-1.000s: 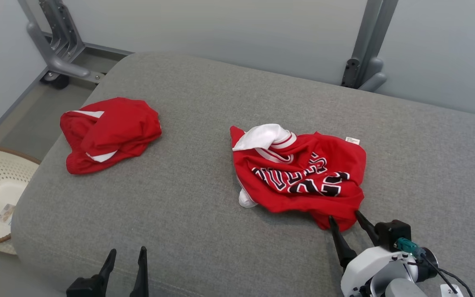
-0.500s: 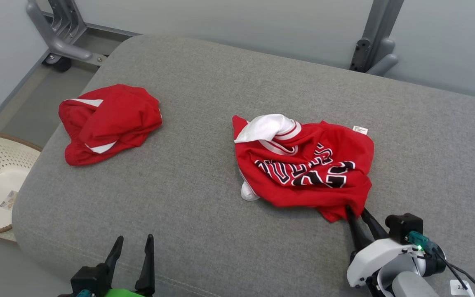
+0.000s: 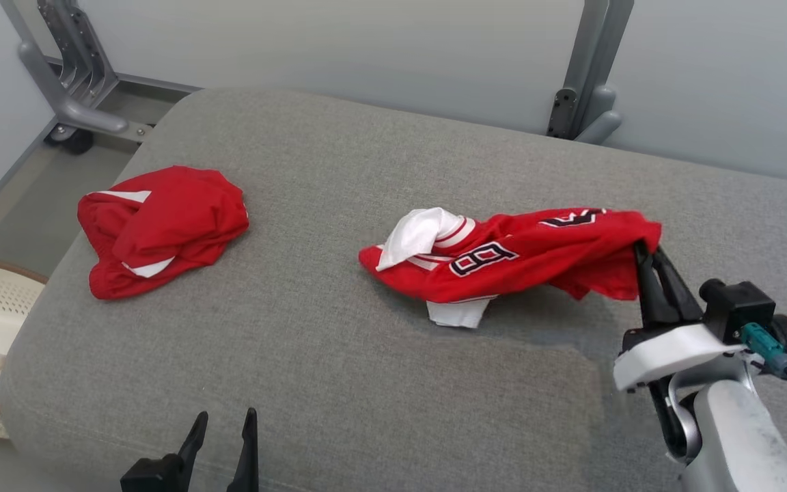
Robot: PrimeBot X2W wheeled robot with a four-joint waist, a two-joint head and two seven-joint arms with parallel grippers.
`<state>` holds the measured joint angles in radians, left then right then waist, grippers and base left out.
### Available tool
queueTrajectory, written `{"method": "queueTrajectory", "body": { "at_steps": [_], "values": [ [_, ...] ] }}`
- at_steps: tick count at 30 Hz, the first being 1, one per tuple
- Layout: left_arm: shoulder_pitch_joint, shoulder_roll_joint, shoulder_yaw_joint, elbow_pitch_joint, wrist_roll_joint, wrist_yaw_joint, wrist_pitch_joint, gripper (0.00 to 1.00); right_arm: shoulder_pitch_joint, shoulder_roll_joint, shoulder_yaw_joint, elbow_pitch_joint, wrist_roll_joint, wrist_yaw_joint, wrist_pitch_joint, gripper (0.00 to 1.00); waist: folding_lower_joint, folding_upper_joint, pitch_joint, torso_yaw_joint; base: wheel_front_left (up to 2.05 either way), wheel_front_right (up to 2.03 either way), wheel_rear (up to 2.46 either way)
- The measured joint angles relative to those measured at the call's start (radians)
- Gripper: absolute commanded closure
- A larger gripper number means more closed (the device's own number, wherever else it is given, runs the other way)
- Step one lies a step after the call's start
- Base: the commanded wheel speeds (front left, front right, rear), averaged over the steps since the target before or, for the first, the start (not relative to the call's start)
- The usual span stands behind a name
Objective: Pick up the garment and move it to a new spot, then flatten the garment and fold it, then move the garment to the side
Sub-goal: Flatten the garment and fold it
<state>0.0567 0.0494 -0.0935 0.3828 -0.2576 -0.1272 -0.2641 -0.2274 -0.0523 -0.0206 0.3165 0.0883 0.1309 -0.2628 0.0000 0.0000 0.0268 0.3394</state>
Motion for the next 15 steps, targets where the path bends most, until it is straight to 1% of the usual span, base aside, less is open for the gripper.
{"method": "queueTrajectory", "body": {
  "at_steps": [4, 8, 9, 10, 11, 13, 15],
  "values": [
    [0.010, 0.000, -0.004, 0.012, -0.003, 0.000, 0.000, 0.00, -0.031, -0.027, -0.019, -0.062, -0.058, 0.000, 0.000, 1.00, 0.0000, 0.0000, -0.024, -0.010, 0.00, 0.00, 0.00],
    [0.016, 0.000, -0.005, 0.030, -0.007, 0.000, 0.000, 0.00, -0.073, -0.045, -0.009, -0.075, -0.093, 0.000, 0.000, 1.00, 0.0000, 0.0000, -0.037, -0.010, 0.00, 0.00, 0.00],
    [0.017, 0.000, -0.006, 0.036, -0.008, 0.000, 0.000, 0.00, -0.083, -0.049, -0.012, -0.069, -0.098, 0.000, 0.000, 0.93, 0.0000, 0.0000, -0.038, -0.006, 0.00, 0.00, 0.00],
    [0.018, 0.000, -0.006, 0.040, -0.010, 0.000, 0.000, 0.00, -0.092, -0.052, -0.018, -0.052, -0.112, 0.000, 0.000, 0.71, 0.0000, 0.0000, -0.038, -0.002, 0.00, 0.00, 0.00],
    [0.018, 0.000, -0.006, 0.042, -0.010, 0.000, 0.000, 0.00, -0.100, -0.054, -0.028, -0.012, -0.132, 0.000, 0.000, 0.00, 0.0000, 0.0000, -0.038, 0.003, 0.00, 0.00, 0.00],
    [0.021, 0.000, -0.009, 0.048, -0.010, 0.000, 0.000, 0.00, -0.105, -0.051, -0.043, 0.069, -0.151, 0.000, 0.000, 0.00, 0.0000, 0.0000, -0.038, 0.013, 0.00, 0.00, 0.00],
    [0.023, 0.000, -0.010, 0.050, -0.009, 0.000, 0.000, 0.00, -0.109, -0.045, -0.060, 0.123, -0.161, 0.000, 0.000, 0.00, 0.0000, 0.0000, -0.038, 0.024, 0.00, 0.00, 0.00]
  ]
}}
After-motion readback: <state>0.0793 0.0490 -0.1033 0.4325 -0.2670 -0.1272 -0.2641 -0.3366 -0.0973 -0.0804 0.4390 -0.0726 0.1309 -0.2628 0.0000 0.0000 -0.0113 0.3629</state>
